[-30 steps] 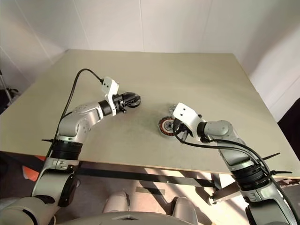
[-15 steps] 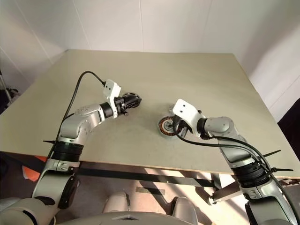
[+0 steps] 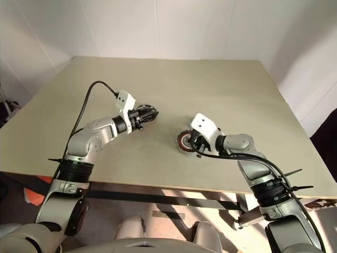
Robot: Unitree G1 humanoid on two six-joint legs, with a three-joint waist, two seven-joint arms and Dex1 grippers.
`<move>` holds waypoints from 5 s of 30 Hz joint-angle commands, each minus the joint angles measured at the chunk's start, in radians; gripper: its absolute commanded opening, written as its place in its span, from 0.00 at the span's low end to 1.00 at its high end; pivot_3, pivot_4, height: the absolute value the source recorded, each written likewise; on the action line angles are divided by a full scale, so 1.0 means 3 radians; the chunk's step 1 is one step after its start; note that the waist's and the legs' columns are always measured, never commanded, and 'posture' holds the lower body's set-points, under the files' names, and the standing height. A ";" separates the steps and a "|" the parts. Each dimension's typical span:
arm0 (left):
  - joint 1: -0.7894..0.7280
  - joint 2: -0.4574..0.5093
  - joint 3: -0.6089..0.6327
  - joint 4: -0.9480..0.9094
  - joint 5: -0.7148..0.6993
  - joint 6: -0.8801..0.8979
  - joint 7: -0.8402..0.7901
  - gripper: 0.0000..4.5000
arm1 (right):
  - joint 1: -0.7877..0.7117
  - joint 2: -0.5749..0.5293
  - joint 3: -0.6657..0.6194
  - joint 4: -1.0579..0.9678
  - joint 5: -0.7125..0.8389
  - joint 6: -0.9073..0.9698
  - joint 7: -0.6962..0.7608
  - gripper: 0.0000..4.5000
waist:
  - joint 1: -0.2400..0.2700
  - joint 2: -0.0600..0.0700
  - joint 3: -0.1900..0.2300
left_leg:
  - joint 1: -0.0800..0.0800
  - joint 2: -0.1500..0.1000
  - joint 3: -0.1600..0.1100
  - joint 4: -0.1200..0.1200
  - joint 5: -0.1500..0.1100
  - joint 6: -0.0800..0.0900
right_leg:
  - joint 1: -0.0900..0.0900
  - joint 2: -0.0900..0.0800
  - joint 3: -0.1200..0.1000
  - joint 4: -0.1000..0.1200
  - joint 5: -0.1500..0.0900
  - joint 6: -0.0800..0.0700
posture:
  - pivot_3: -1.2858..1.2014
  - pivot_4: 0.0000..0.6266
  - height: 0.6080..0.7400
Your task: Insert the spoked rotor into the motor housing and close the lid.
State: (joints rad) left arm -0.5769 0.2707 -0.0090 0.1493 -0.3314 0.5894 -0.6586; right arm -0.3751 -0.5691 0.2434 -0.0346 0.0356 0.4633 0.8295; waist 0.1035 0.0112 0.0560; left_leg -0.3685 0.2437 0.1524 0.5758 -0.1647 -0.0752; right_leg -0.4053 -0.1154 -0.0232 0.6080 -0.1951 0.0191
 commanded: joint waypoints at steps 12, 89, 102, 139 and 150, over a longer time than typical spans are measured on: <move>-0.0049 -0.0057 0.0334 0.0118 -0.0088 -0.0009 0.0367 0.39 | -0.0269 -0.0088 -0.0350 -0.0585 0.0295 0.0198 0.0051 0.00 | -0.0020 0.0000 0.0000 | -0.0007 0.0000 -0.0002 -0.0001 -0.0001 0.0002 | -0.0004 0.0001 0.0000 -0.0002 0.0000 0.0000 | 0.52 0.00 1.00; -0.0876 -0.0755 0.1545 0.2559 -0.1035 0.0346 0.0387 0.09 | -0.0457 -0.0340 -0.0397 -0.0050 0.0033 0.0195 -0.0217 0.00 | 0.0084 -0.0003 0.0002 | -0.0007 -0.0009 -0.0006 -0.0001 -0.0001 0.0002 | 0.0006 -0.0007 -0.0004 -0.0008 0.0000 0.0000 | 0.52 0.00 1.00; -0.0608 -0.0995 0.1183 0.1448 -0.1602 0.2429 0.0358 0.09 | -0.0458 -0.0691 -0.0601 0.0335 -0.0118 -0.0056 -0.0326 0.00 | 0.0060 -0.0006 0.0004 | -0.0012 -0.0016 0.0000 0.0000 -0.0006 0.0011 | -0.0001 -0.0018 -0.0006 -0.0008 -0.0001 0.0001 | 0.52 0.00 1.00; -0.0352 -0.1139 0.1088 0.1426 -0.1431 0.2604 0.0741 0.09 | -0.0424 -0.0656 -0.0598 0.0232 -0.0120 -0.0057 -0.0371 0.00 | 0.0061 -0.0005 0.0003 | -0.0011 -0.0016 0.0000 0.0001 -0.0008 0.0014 | 0.0002 -0.0018 -0.0006 -0.0011 -0.0001 0.0002 | 0.52 0.00 1.00; -0.0249 -0.1078 0.1139 0.1248 -0.1473 0.2747 0.0769 0.09 | -0.0429 -0.0641 -0.0570 0.0255 -0.0139 -0.0076 -0.0369 0.00 | 0.0062 -0.0005 0.0003 | -0.0012 -0.0016 0.0000 0.0001 -0.0008 0.0015 | 0.0002 -0.0018 -0.0007 -0.0011 -0.0002 0.0004 | 0.52 0.00 1.00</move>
State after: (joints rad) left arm -0.6607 -0.0596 0.3388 0.5394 -0.7741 1.3983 -0.4358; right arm -0.4758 -0.7598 0.0904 0.0673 -0.0014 0.4573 0.7224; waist 0.1220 0.0096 0.0570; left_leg -0.3719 0.2388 0.1525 0.5760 -0.1672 -0.0707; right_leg -0.4048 -0.1208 -0.0251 0.6047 -0.1958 0.0202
